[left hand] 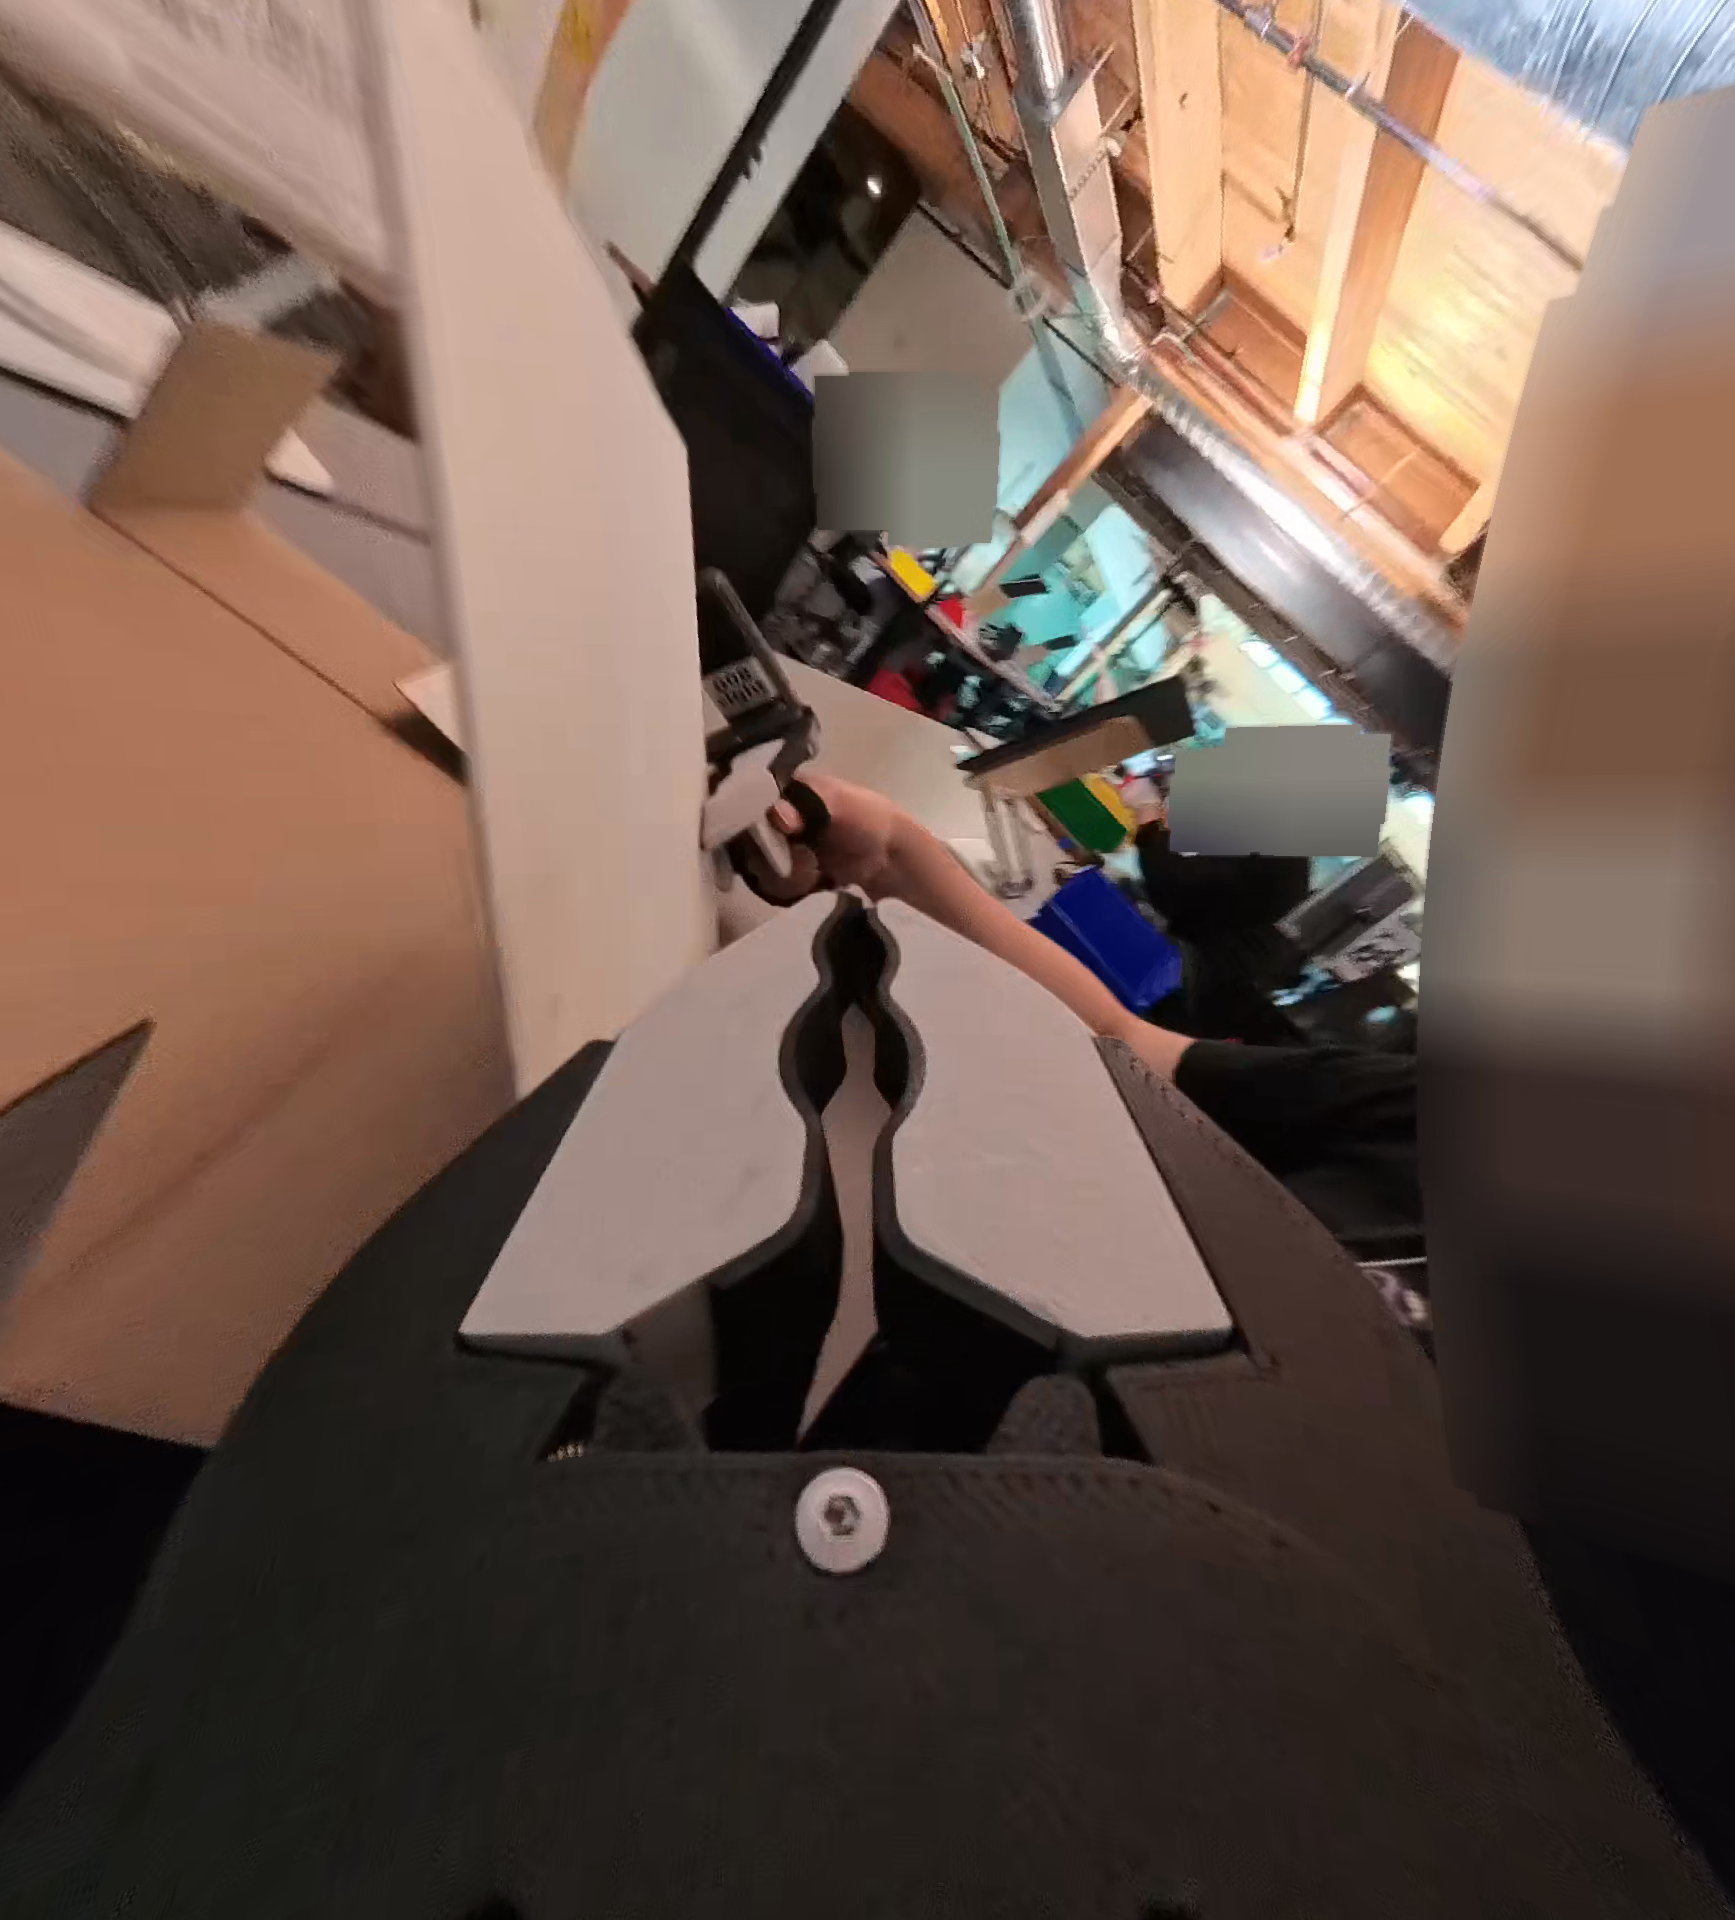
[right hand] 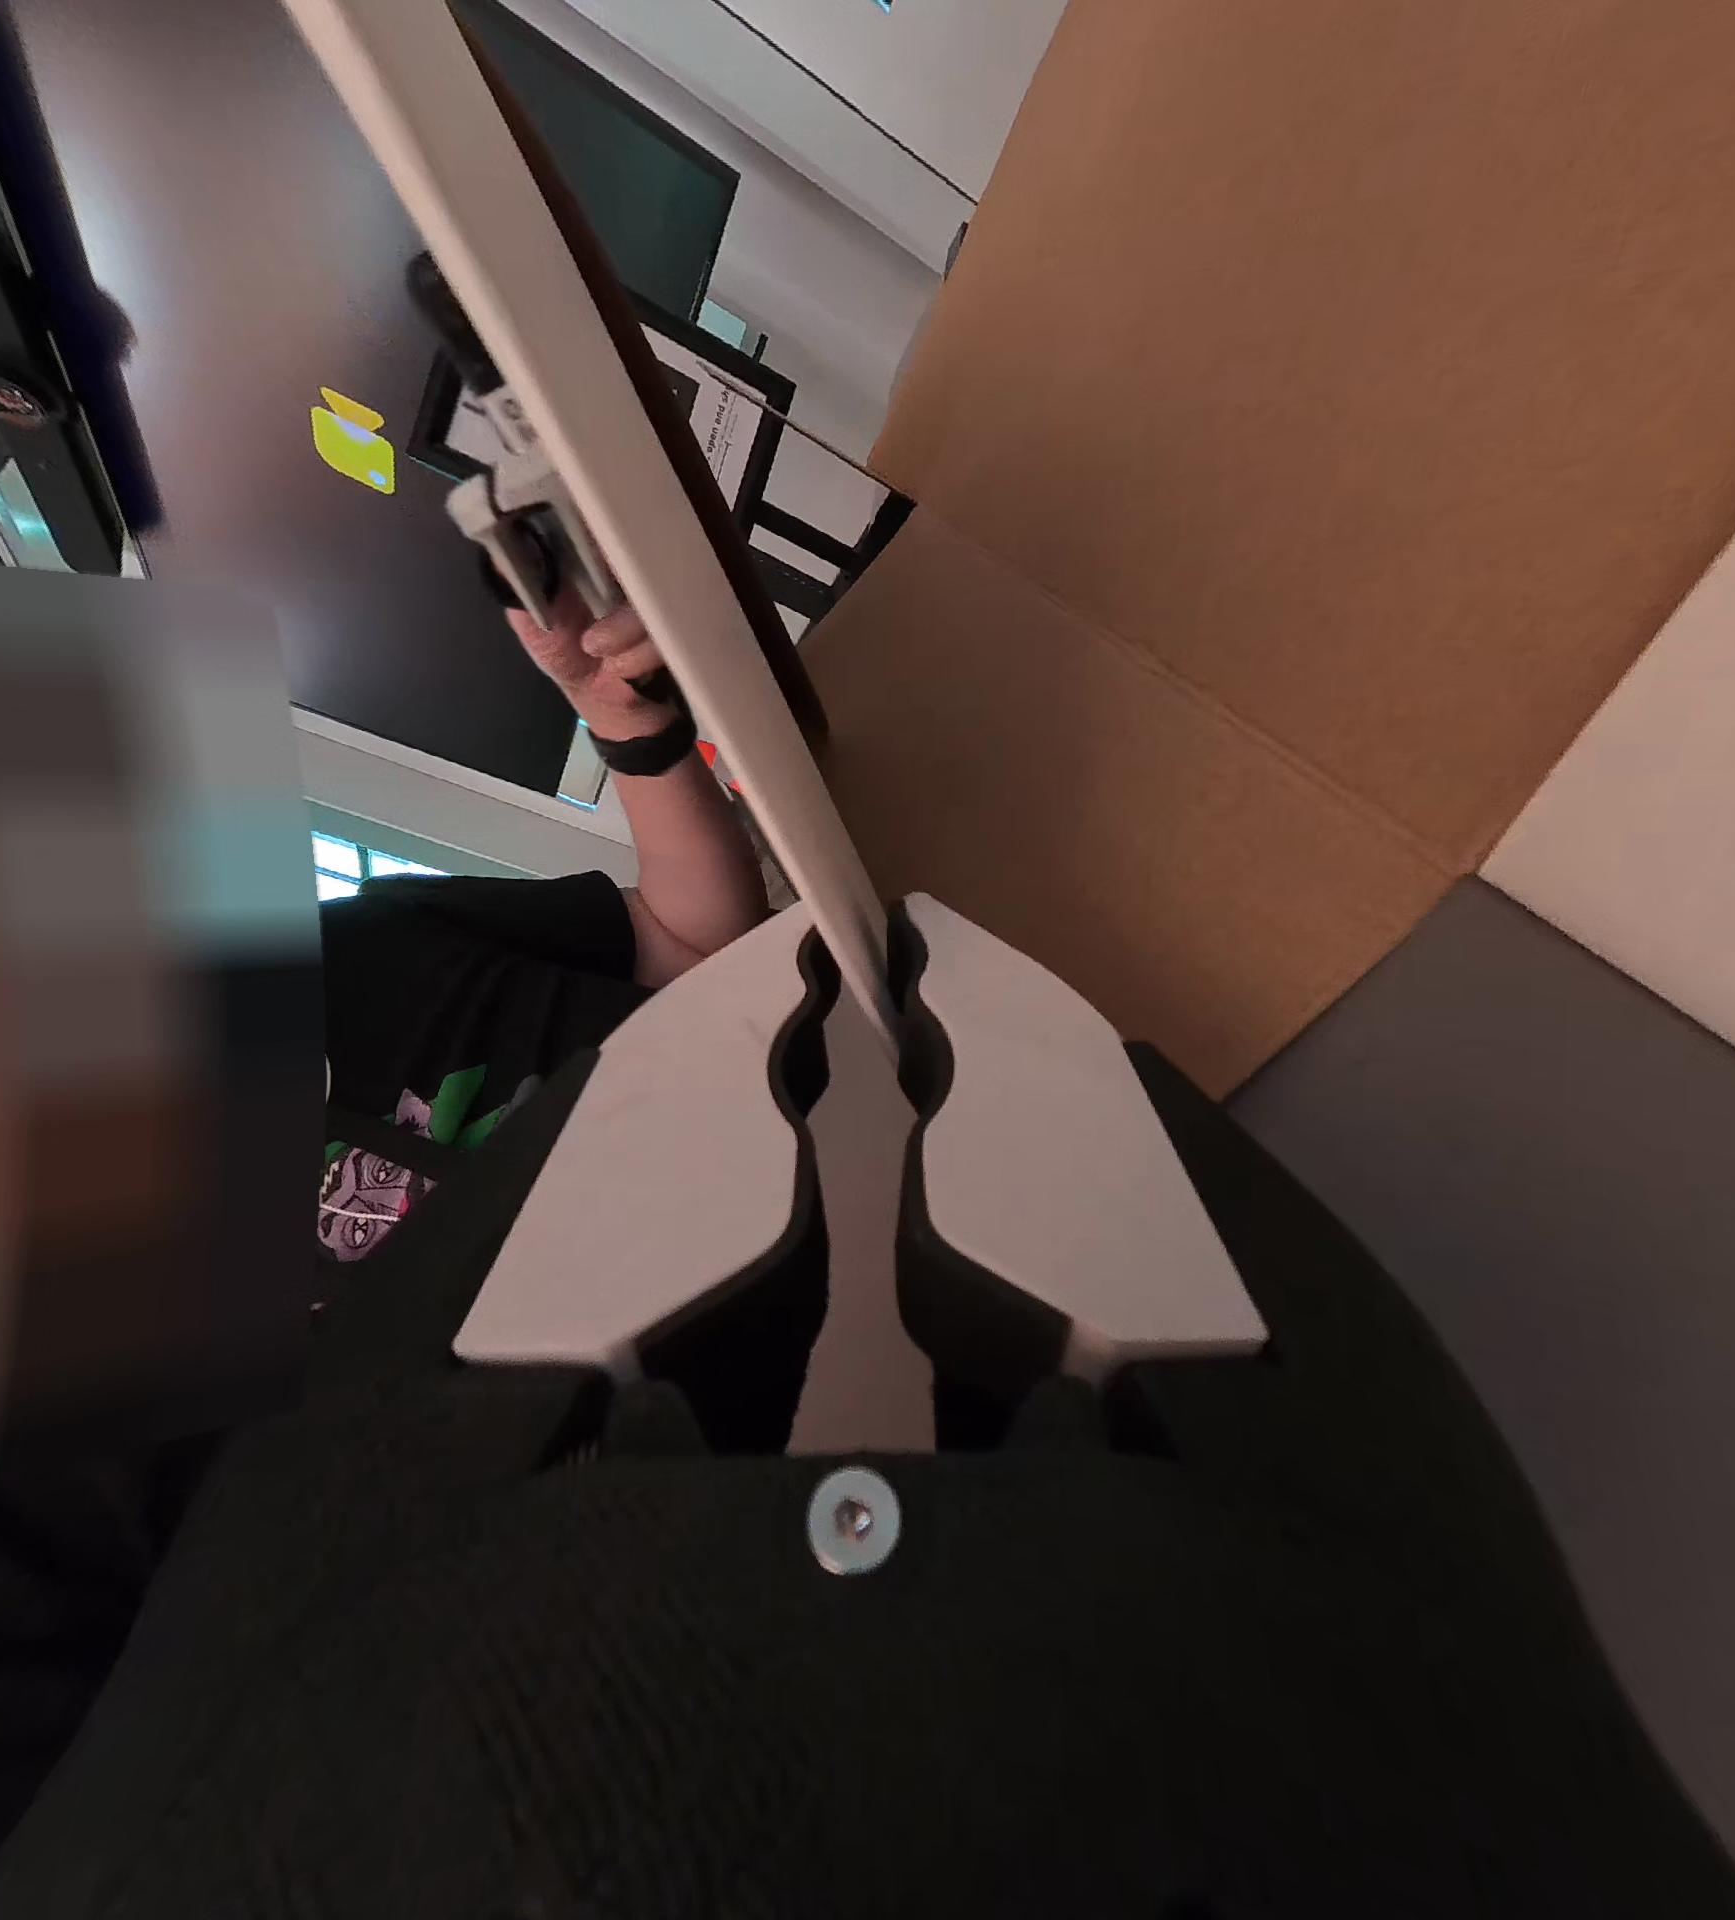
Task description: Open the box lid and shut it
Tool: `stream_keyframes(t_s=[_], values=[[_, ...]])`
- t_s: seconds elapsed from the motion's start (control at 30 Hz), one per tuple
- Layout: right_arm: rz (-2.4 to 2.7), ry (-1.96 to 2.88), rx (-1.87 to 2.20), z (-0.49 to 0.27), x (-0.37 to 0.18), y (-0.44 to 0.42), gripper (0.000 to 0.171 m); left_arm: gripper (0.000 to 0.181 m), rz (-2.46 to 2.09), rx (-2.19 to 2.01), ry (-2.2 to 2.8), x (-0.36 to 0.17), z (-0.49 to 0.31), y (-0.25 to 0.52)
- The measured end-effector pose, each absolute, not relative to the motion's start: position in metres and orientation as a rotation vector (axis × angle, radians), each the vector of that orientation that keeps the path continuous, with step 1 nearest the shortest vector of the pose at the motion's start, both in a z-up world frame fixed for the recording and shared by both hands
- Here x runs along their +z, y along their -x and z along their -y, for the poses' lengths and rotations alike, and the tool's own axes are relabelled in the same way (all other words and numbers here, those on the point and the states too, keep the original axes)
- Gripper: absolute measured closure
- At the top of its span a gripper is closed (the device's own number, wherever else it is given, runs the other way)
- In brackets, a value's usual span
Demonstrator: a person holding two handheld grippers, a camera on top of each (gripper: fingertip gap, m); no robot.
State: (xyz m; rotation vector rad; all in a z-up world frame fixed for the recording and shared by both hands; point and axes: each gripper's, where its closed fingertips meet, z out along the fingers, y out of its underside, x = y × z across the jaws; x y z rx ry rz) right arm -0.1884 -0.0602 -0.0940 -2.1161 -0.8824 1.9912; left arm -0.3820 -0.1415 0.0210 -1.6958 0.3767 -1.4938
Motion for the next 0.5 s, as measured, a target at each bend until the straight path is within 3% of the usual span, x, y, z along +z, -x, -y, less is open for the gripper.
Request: stream_keyframes(t_s=[0.17,0.5], values=[[0.866,2.156,1.992,0.058,-0.094,0.189,0.161,0.181,-0.248,-1.657,1.674,-0.001,0.125,0.385],[0.869,2.284,1.960,0.046,-0.090,0.196,0.162,0.181,-0.205,-1.336,1.984,-0.032,0.099,0.395]])
